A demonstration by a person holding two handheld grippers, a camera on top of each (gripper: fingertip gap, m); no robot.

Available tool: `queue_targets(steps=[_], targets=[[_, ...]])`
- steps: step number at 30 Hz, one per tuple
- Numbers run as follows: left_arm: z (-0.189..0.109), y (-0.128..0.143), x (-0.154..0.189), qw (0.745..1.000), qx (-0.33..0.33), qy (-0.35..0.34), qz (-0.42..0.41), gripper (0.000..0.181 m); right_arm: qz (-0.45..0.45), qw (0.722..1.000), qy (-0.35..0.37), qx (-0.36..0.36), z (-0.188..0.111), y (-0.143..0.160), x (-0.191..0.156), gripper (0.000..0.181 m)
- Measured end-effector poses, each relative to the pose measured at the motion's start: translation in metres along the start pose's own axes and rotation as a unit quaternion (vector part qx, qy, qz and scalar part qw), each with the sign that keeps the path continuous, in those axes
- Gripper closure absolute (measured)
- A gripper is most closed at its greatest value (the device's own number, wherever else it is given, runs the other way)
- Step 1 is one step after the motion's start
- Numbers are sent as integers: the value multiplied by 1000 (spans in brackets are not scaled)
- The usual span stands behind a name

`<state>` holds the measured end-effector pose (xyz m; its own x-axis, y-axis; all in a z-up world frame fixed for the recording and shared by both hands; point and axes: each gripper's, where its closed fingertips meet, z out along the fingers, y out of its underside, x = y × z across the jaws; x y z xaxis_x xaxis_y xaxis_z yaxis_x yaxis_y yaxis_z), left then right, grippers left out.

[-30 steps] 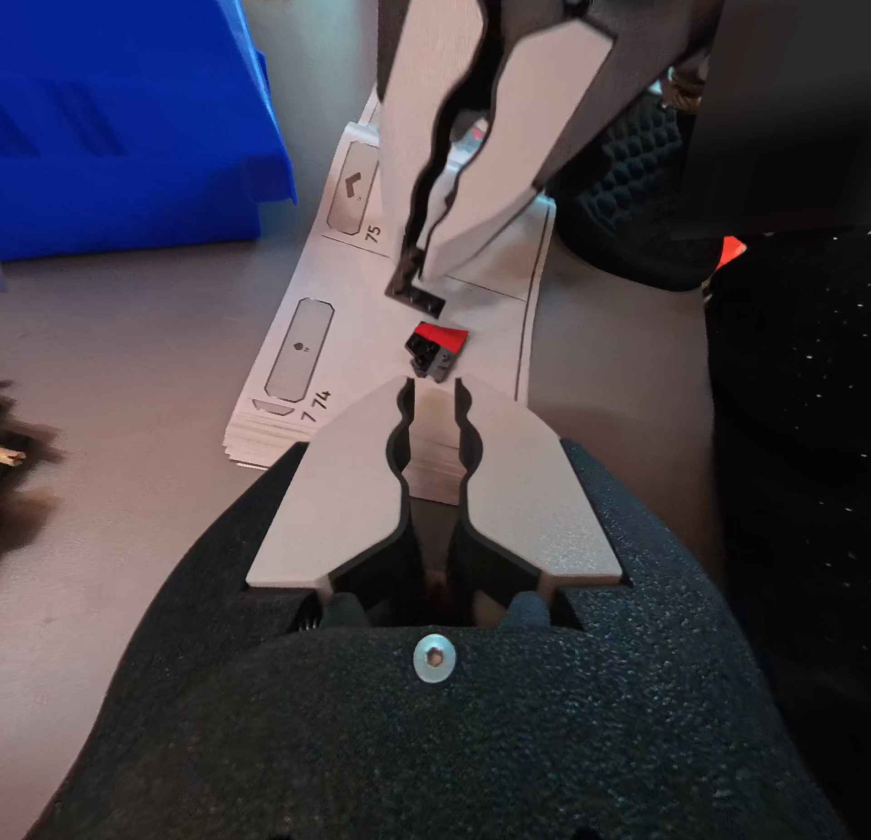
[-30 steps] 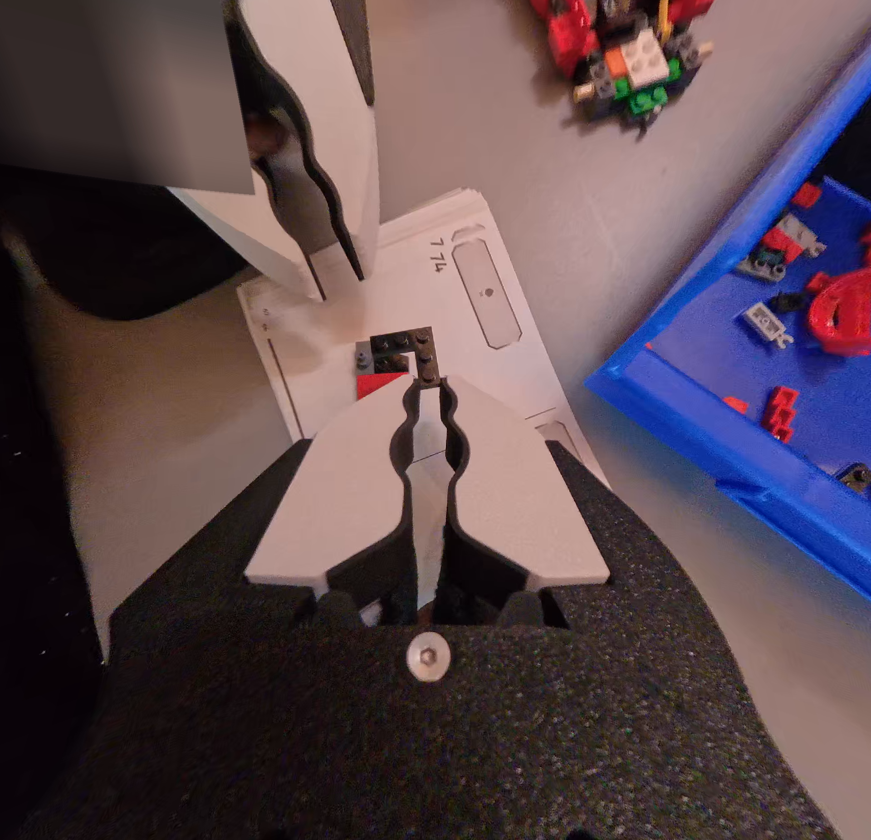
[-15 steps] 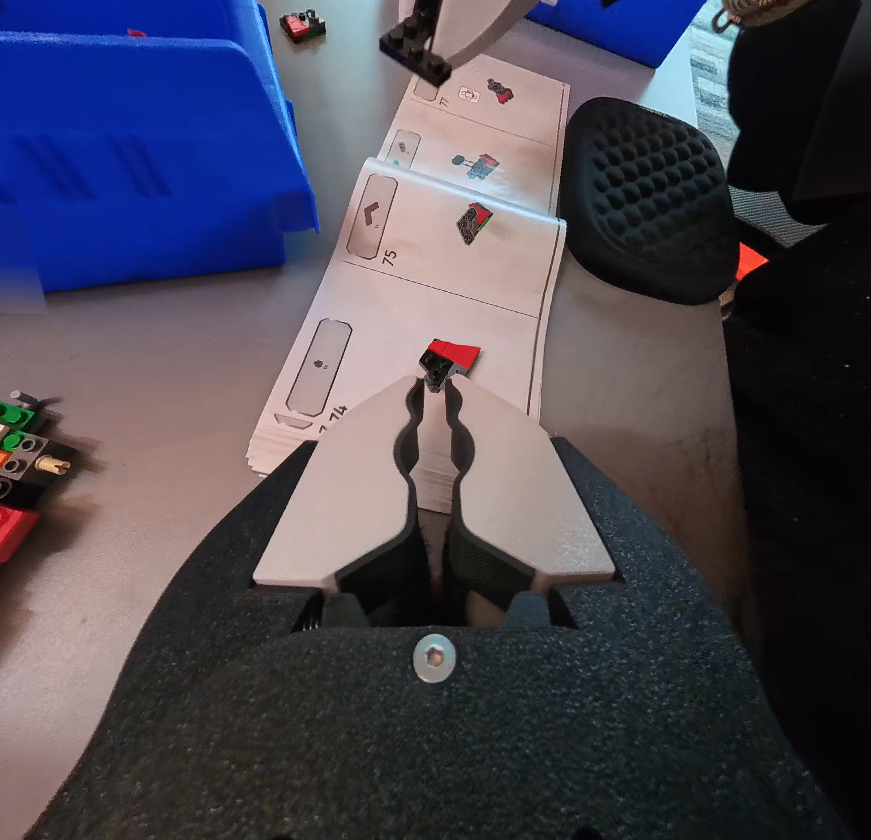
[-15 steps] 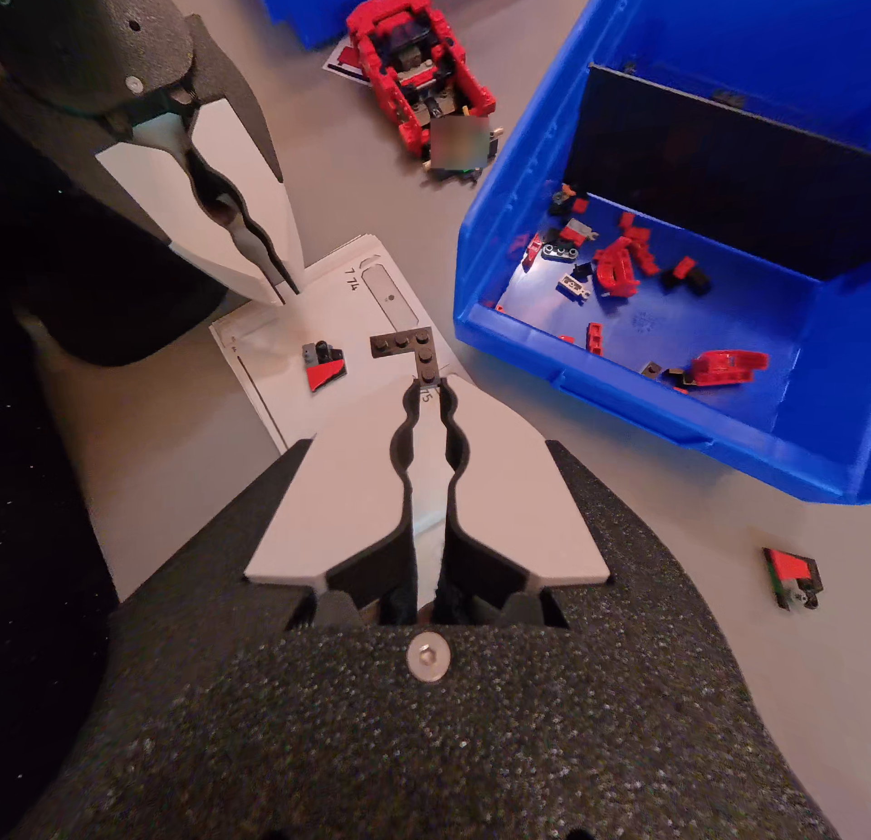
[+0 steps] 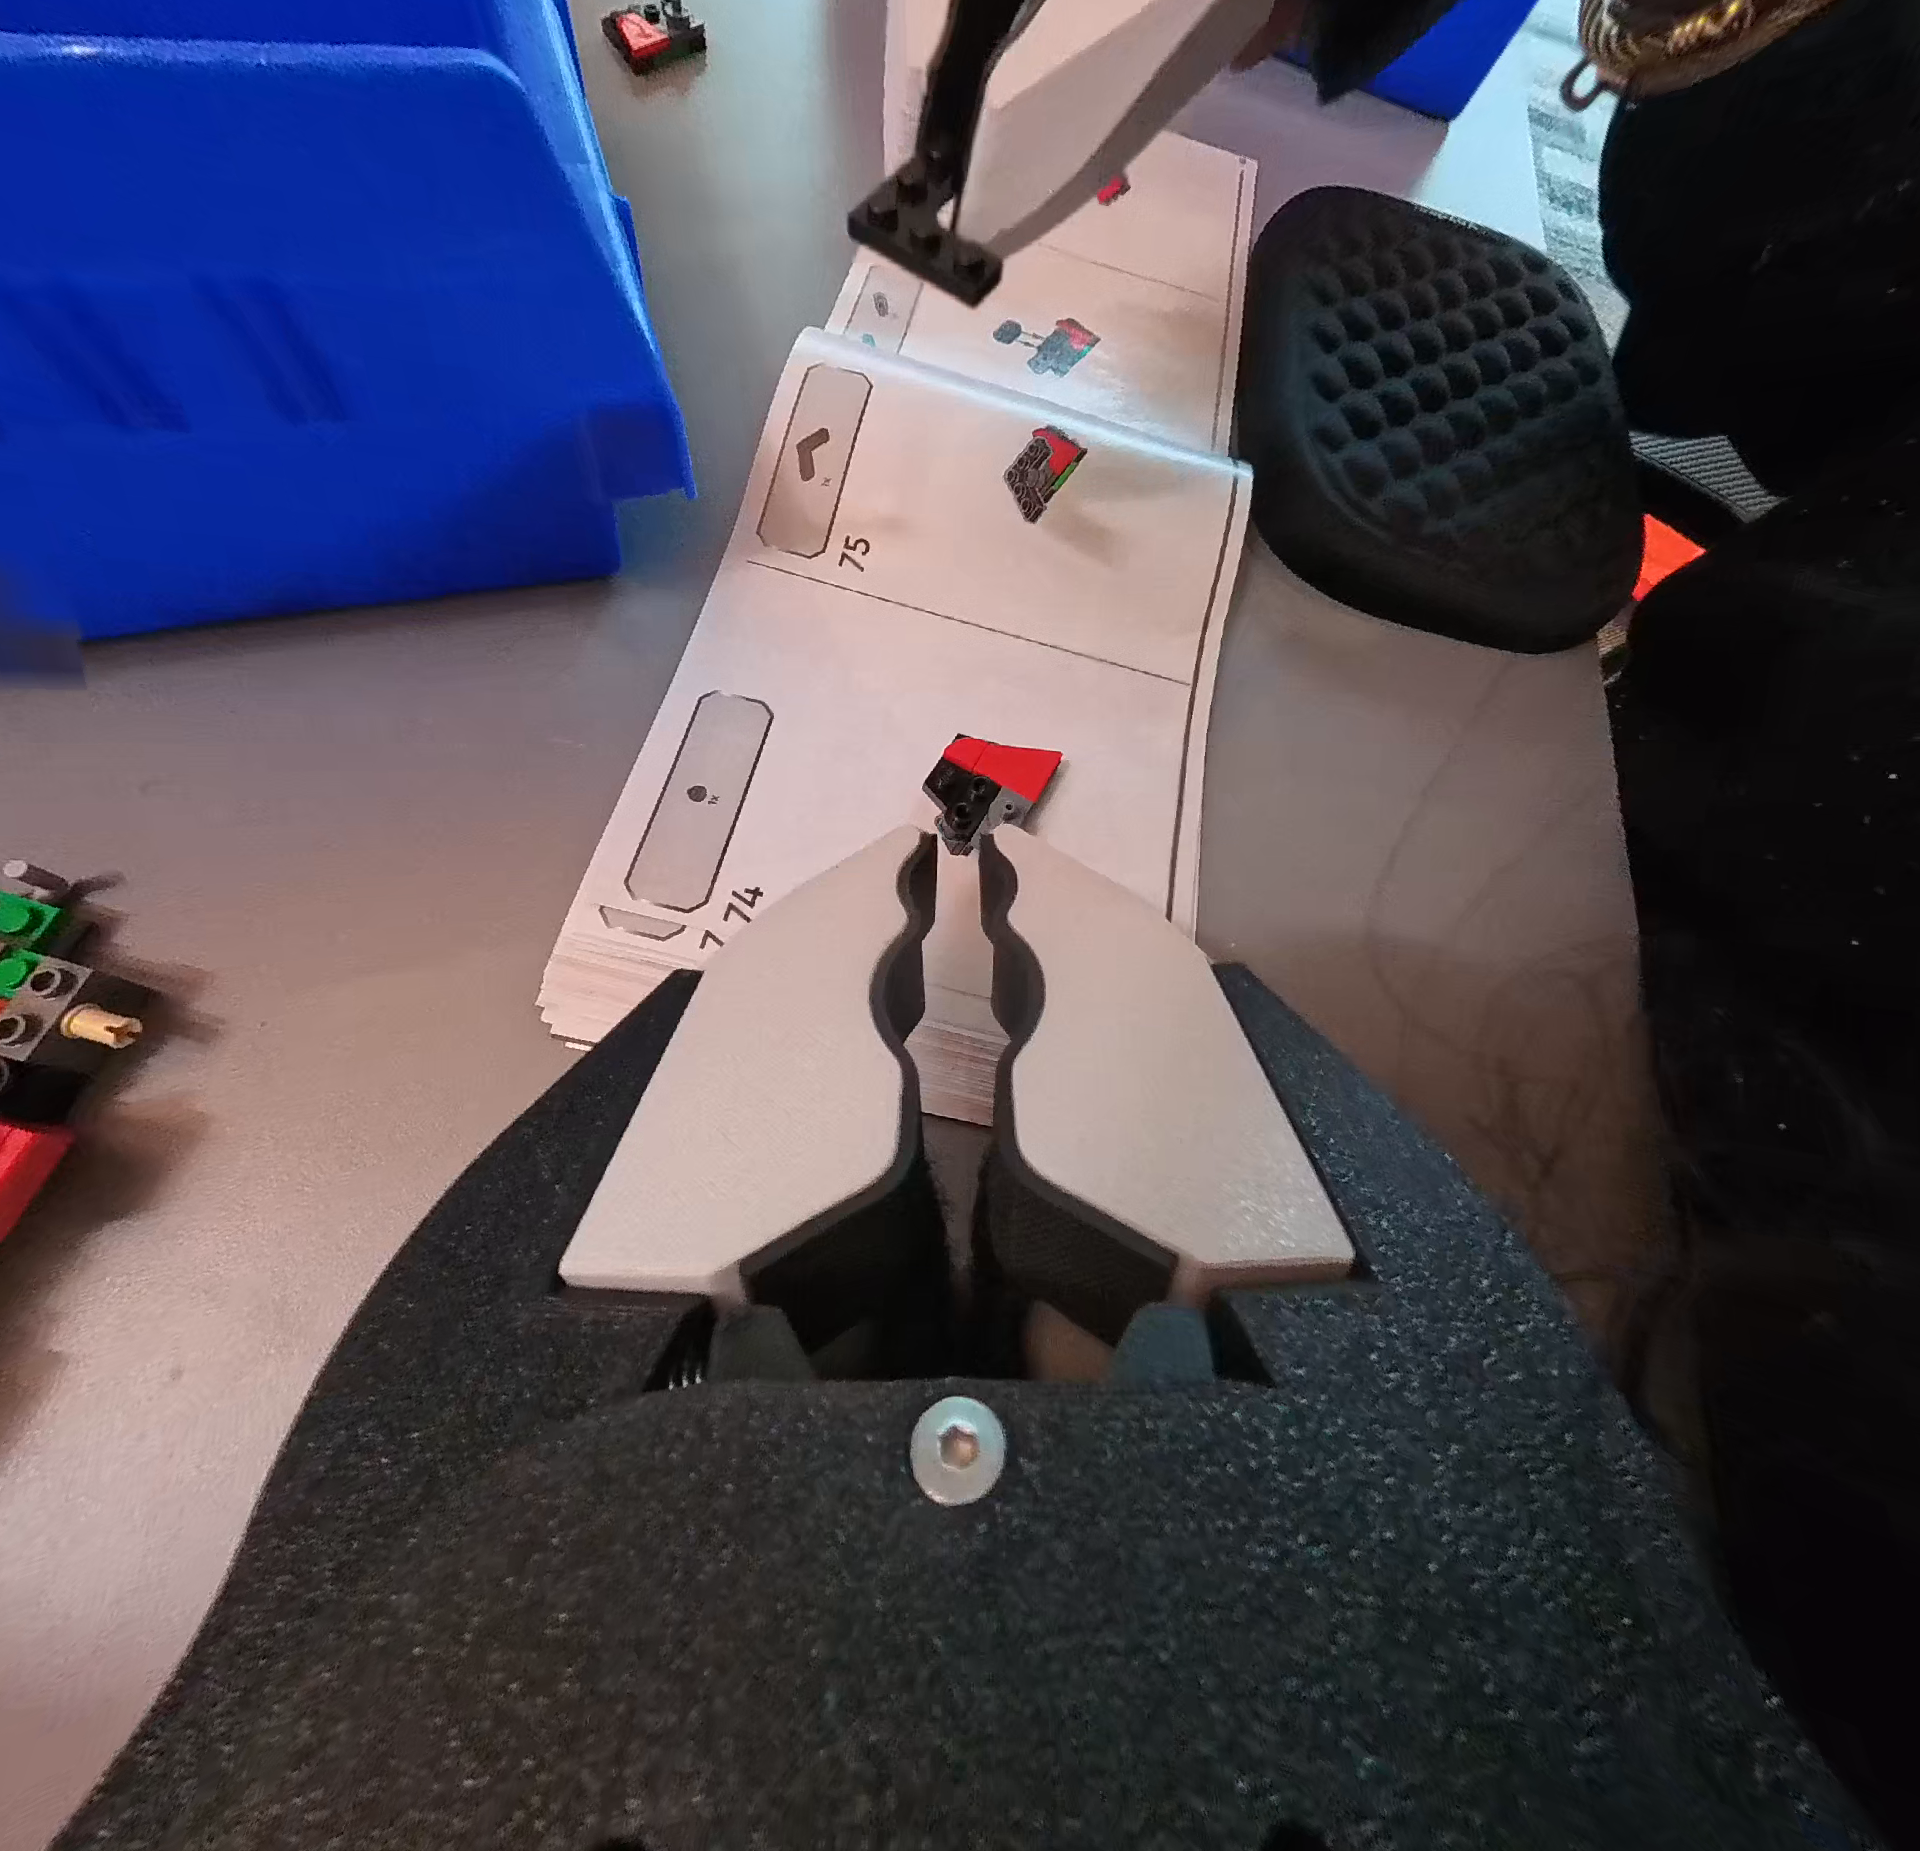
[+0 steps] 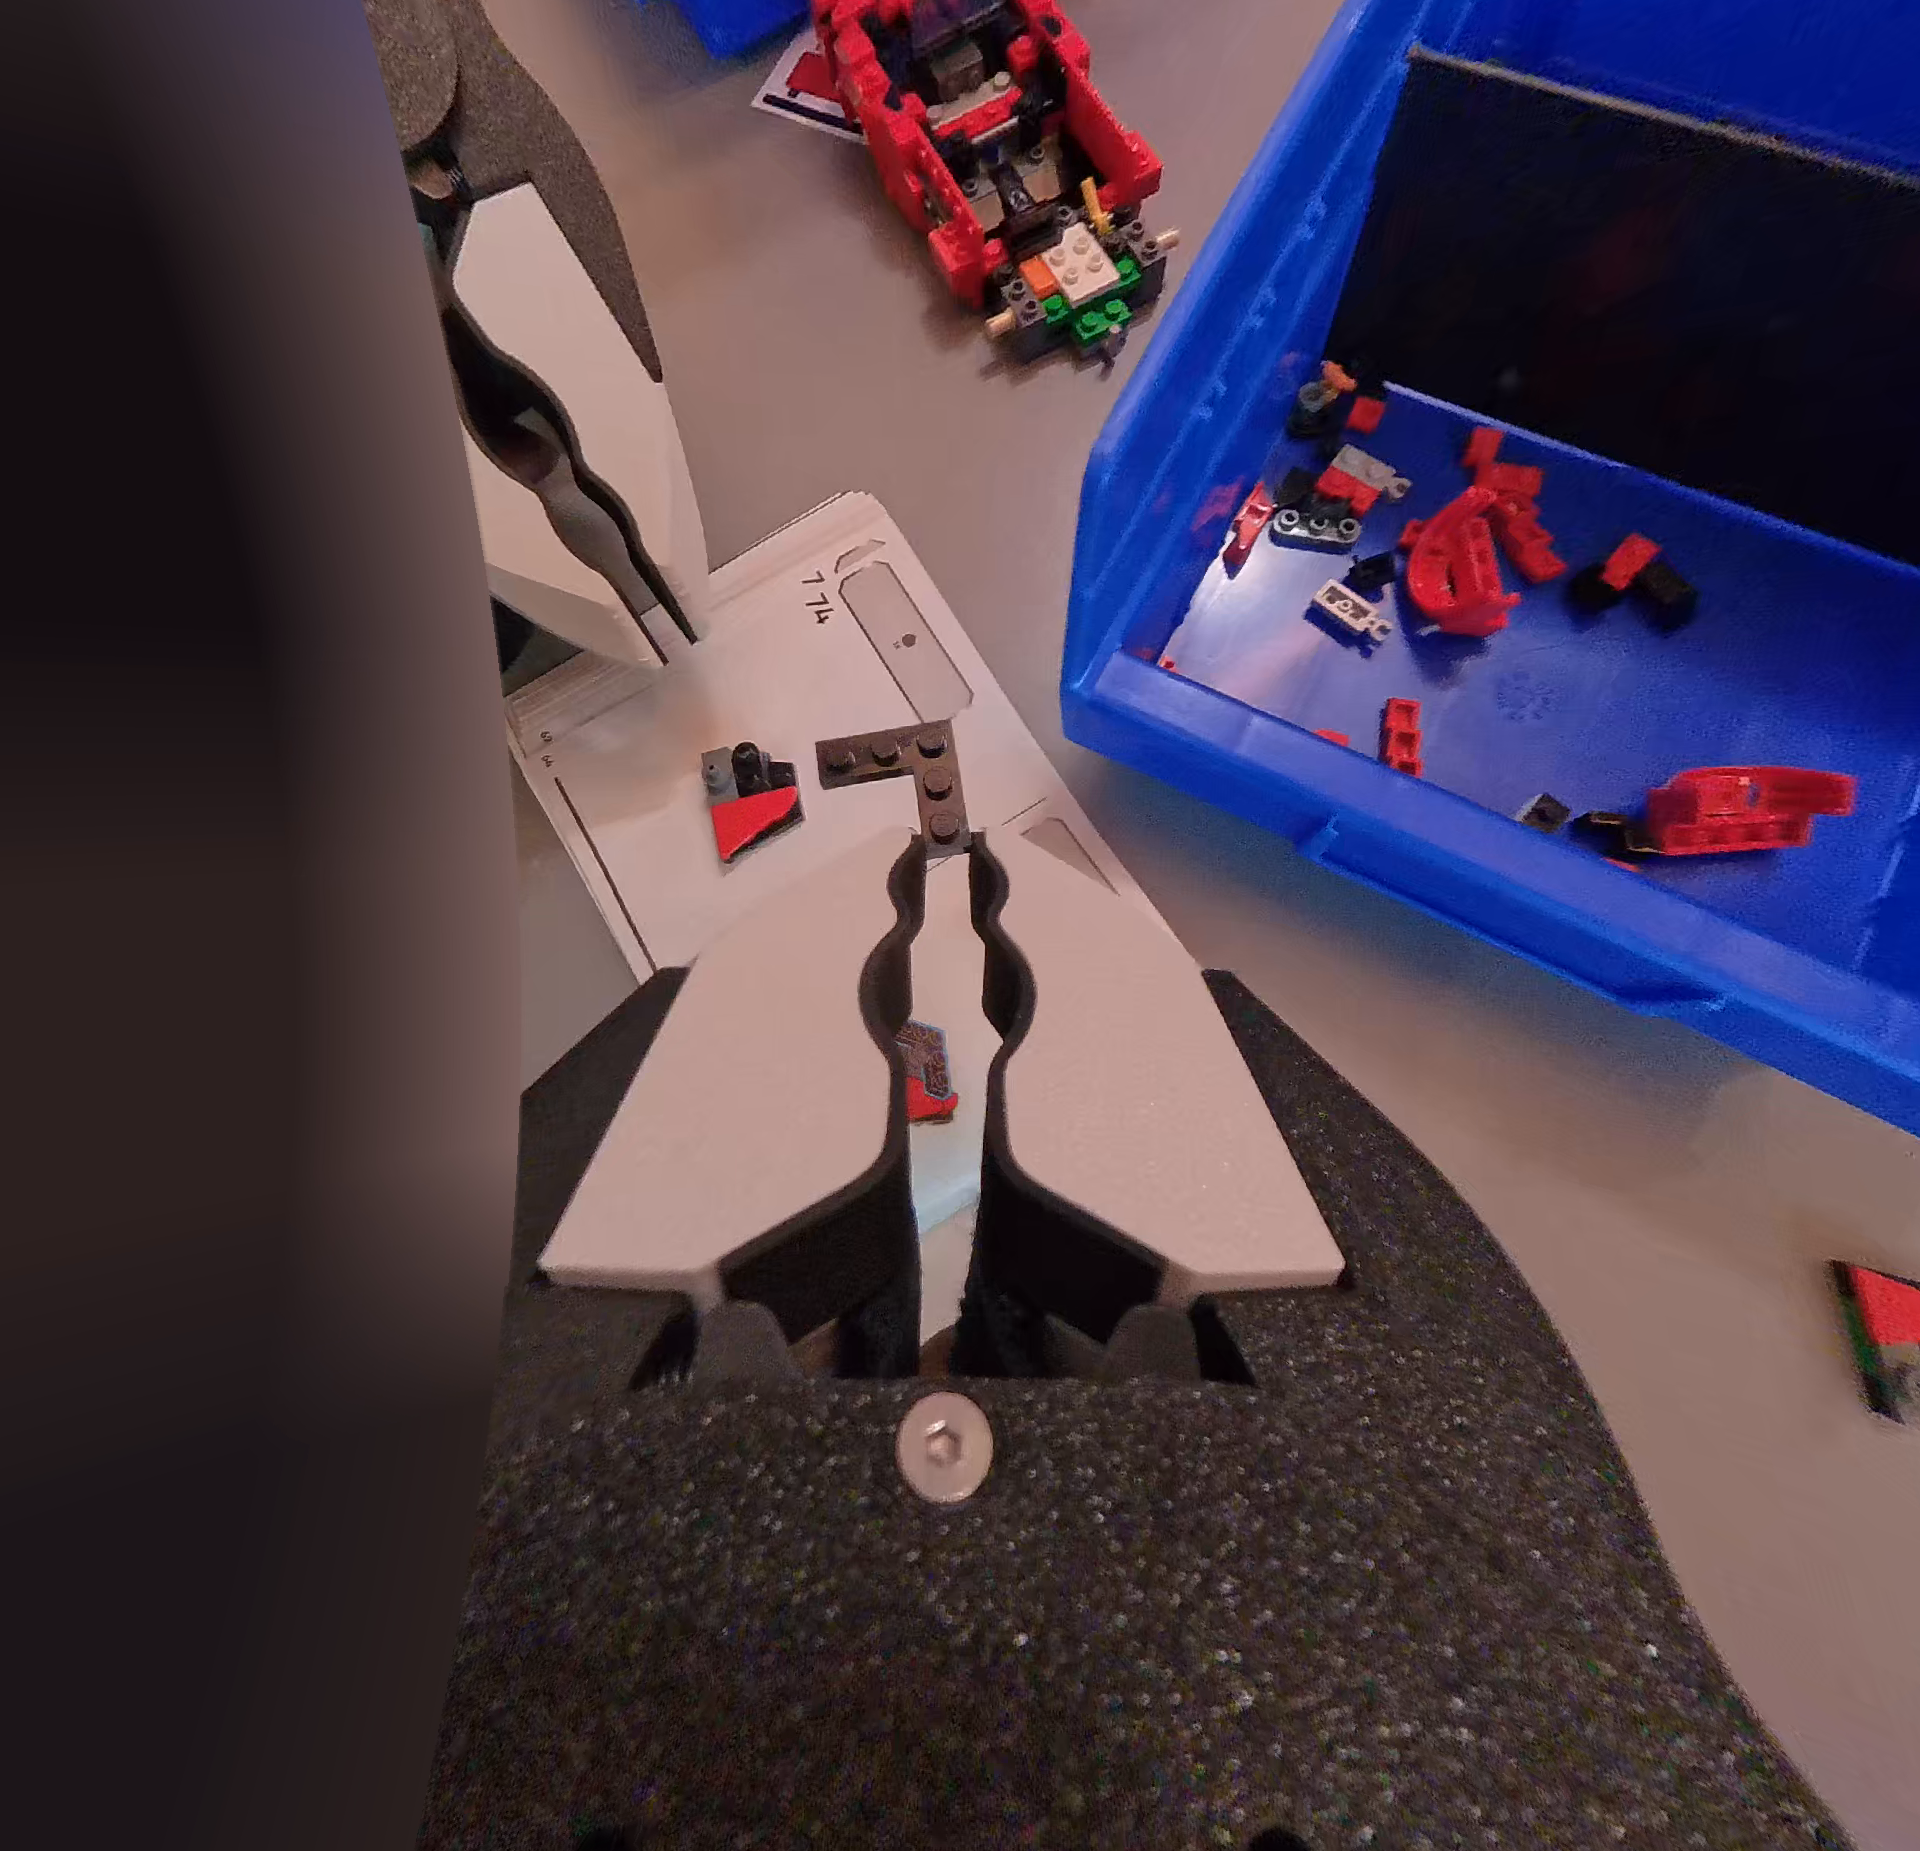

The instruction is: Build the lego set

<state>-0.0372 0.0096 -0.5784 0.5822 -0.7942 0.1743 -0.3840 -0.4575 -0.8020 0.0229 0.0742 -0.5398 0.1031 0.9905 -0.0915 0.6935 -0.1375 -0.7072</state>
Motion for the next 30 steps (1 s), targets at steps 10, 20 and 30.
queue_targets(steps=[10, 20, 30], targets=[[-3, 1, -3, 1000, 1, -1, 2, 173, -7, 996, -60, -59, 52, 20, -47, 173], [4, 9, 0, 999, -30, 0, 24, 173, -30, 995, -18, -94, 71, 27, -46, 173], [5, 1, -1, 998, -16, -15, 50, 174, -32, 995, -22, -88, 74, 25, -49, 173]])
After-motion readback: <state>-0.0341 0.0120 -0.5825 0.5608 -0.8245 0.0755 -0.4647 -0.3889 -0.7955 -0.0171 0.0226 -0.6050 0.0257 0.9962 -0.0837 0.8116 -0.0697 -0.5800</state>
